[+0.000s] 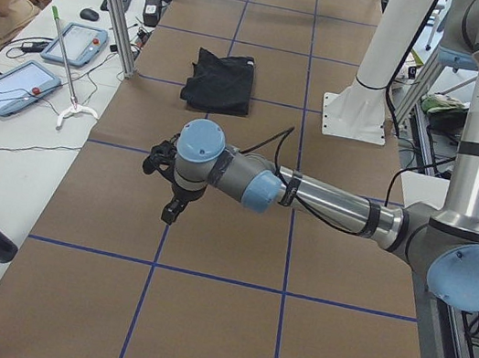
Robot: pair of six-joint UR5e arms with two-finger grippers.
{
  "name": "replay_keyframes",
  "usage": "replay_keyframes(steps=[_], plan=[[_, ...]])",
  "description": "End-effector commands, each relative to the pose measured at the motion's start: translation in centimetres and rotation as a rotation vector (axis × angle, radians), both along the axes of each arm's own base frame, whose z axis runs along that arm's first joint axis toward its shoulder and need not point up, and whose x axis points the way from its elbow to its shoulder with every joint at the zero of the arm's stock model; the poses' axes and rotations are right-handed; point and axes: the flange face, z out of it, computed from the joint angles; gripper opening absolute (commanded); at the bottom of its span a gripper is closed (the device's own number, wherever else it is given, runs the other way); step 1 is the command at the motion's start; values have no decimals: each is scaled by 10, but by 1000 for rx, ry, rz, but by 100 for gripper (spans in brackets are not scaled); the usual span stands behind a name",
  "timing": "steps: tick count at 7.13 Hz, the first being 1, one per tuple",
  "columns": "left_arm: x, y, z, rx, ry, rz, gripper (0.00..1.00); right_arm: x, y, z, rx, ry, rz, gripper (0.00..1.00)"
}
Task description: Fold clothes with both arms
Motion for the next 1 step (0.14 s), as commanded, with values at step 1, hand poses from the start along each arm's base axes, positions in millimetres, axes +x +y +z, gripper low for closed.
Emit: replay_keyframes(steps=[1], plan=[[-1,-3,2,-4,-7,-5,99,-12,-14,25,134,49,-28,100]])
